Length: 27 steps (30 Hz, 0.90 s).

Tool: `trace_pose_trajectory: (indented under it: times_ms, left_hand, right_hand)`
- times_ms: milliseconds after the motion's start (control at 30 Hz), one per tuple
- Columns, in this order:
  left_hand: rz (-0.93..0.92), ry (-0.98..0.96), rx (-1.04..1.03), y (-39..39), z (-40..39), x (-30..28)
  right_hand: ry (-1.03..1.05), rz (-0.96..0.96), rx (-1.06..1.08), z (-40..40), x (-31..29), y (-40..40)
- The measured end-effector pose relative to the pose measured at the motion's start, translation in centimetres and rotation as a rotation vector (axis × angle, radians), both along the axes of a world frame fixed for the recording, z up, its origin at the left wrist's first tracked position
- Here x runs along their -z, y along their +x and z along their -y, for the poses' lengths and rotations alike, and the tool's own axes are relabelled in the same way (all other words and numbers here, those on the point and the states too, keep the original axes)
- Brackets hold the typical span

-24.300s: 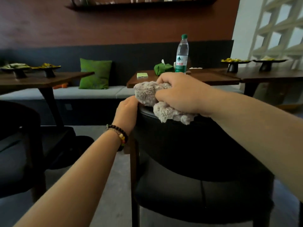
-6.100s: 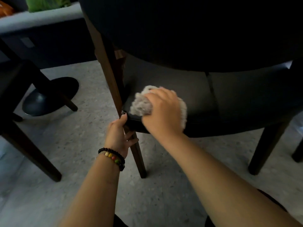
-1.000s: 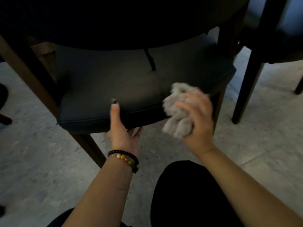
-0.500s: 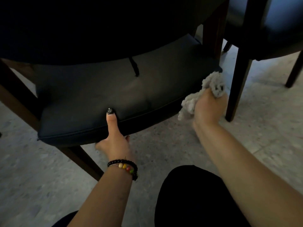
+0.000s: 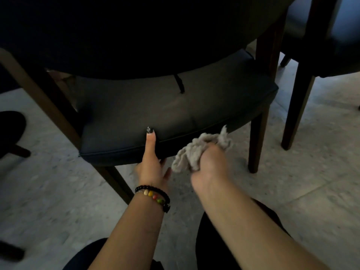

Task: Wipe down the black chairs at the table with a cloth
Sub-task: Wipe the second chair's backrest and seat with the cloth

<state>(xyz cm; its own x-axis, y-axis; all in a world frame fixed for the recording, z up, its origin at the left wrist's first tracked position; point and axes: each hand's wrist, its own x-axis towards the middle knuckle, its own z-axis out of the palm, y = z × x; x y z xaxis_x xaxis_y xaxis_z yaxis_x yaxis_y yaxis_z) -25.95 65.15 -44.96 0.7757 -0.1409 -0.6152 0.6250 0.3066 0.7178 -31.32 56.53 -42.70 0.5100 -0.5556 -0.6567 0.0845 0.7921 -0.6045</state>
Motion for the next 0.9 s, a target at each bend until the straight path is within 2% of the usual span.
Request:
trace_pose_trajectory:
  times_ms: [67, 167, 267, 367, 533, 600, 667, 733, 800, 900]
  left_hand:
    - [-0.033, -0.140, 0.014, -0.1, -1.2, -0.7]
    - [-0.119, -0.075, -0.127, 0.9, -4.0, -1.6]
    - [-0.138, -0.078, -0.052, 1.2, -6.0, -2.5]
    - [-0.175, -0.028, 0.041, 0.8, -6.3, -2.9]
    - [-0.219, -0.089, 0.310, -0.6, -6.7, -3.5]
    - [-0.235, -0.154, 0.377, -1.0, -7.0, -3.6]
    - [-0.222, -0.170, 0.392, -0.9, -7.7, -3.5]
    - [-0.178, -0.185, 0.352, -0.3, -8.7, -3.7]
    - [-0.124, -0.154, 0.232, 0.6, -9.8, -3.9]
    - [-0.054, 0.038, 0.088, 1.9, -11.5, -3.6]
  right_hand:
    - [0.122, 0.049, -0.084, -2.7, 0.7, -0.3]
    - [0.133, 0.008, -0.113, -2.8, 1.0, -0.5]
    - [0.210, 0.028, -0.065, -2.3, 1.1, 0.0]
    - [0.225, 0.036, -0.131, -3.7, 1.3, 1.0]
    - [-0.089, -0.172, -0.400, -7.7, 2.8, 0.9]
    - [-0.230, -0.163, -0.440, -8.9, 2.9, 0.7]
    - [-0.280, -0.155, -0.422, -9.4, 2.9, 1.3]
    - [-0.129, -0.108, -0.389, -9.3, 2.4, 2.4]
    - [0.072, 0.040, -0.411, -9.1, 1.4, 3.5]
    - [0.261, 0.135, -0.382, -8.8, 0.9, 4.6]
